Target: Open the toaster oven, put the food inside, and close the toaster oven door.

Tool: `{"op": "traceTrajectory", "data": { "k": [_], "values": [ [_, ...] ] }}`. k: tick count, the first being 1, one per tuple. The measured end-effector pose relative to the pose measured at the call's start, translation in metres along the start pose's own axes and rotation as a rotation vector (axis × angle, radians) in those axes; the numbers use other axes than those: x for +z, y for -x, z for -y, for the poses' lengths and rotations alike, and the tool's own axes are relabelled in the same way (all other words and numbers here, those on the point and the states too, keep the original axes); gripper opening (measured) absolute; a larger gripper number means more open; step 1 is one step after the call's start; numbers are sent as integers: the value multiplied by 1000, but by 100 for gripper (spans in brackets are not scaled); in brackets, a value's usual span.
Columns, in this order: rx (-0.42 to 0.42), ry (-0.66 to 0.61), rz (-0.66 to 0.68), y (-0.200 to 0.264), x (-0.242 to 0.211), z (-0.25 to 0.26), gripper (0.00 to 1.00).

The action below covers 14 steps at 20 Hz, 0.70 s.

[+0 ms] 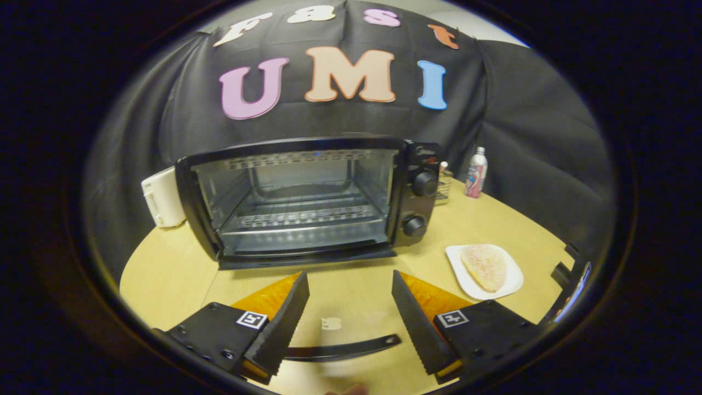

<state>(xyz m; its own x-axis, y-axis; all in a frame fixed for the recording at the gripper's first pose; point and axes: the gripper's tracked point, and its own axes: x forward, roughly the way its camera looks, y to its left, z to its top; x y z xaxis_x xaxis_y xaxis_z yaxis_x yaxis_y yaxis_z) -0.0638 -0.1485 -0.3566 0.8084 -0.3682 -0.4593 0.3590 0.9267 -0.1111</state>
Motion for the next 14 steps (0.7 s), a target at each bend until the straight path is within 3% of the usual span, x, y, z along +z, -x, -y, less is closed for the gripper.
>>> {"op": "traceTrajectory", "data": {
  "k": [7,14],
  "values": [
    [-167,-37,-5,-21,19,96,96],
    [-318,-70,-89,-43,-1,184,96]
  ]
}}
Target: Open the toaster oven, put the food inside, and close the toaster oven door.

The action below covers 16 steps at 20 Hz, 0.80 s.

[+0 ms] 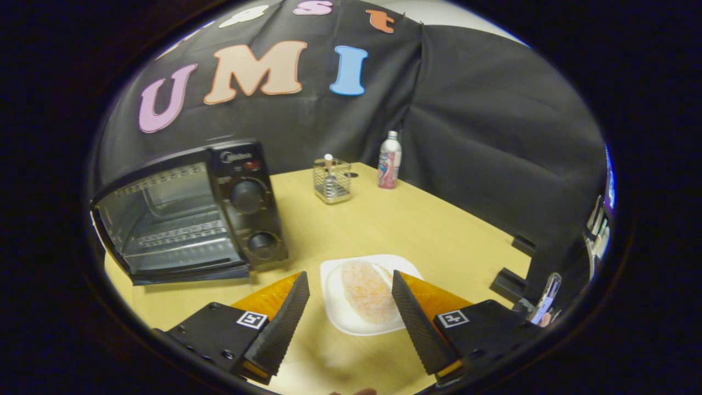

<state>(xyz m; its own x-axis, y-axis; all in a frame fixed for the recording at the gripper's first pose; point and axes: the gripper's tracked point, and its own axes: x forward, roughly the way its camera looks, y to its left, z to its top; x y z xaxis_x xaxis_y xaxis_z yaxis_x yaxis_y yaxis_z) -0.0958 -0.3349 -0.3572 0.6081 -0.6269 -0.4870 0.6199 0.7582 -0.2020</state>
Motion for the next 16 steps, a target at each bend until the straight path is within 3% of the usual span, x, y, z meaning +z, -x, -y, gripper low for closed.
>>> {"op": "traceTrajectory", "data": {
  "k": [4,12,16],
  "values": [
    [-31,9,-48,-23,-14,21,97],
    [54,-124,-102,-41,-30,13,97],
    [37,-81,-171,-43,-57,12,97]
  ]
}}
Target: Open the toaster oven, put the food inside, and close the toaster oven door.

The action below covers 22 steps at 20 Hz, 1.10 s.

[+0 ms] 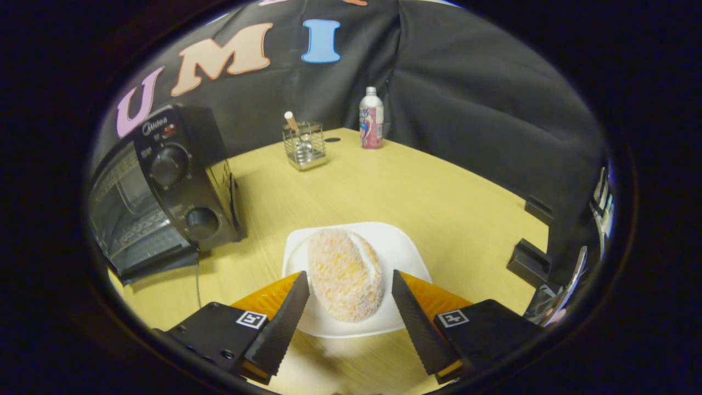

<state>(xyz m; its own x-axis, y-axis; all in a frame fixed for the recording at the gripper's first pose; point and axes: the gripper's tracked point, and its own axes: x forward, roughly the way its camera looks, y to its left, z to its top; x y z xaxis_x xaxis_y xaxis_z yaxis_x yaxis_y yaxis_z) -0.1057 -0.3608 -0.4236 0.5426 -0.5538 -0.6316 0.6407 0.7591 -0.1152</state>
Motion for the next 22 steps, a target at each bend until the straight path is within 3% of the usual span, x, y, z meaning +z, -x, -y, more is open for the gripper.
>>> {"op": "traceTrajectory", "data": {
  "k": [4,12,15,22],
  "values": [
    [-5,-6,10,-5,2,1,96],
    [-30,-22,38,-8,4,2,74],
    [-90,18,44,2,8,10,72],
    [-49,-87,105,45,26,-9,72]
  ]
}}
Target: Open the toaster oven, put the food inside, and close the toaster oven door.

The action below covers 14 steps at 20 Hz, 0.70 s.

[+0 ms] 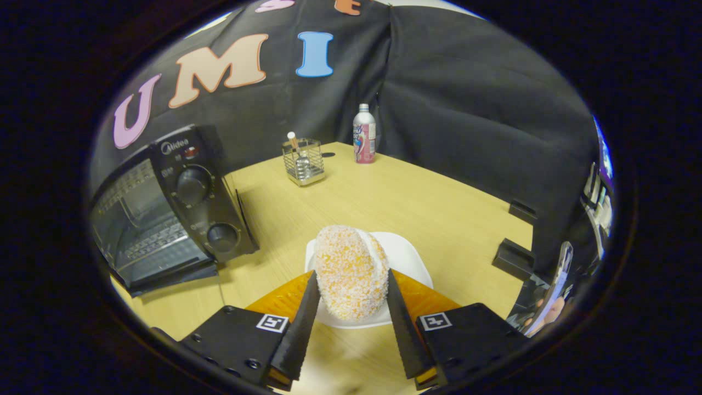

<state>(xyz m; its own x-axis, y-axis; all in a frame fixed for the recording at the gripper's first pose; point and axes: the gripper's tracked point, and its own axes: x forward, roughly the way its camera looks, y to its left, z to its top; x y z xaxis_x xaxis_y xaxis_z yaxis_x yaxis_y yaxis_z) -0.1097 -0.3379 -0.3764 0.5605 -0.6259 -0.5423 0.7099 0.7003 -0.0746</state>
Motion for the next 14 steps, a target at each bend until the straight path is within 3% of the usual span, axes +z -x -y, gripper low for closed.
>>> {"op": "traceTrajectory", "data": {
  "k": [8,14],
  "values": [
    [51,-13,28,62,11,-45,72],
    [231,-105,25,98,17,-128,72]
  ]
}}
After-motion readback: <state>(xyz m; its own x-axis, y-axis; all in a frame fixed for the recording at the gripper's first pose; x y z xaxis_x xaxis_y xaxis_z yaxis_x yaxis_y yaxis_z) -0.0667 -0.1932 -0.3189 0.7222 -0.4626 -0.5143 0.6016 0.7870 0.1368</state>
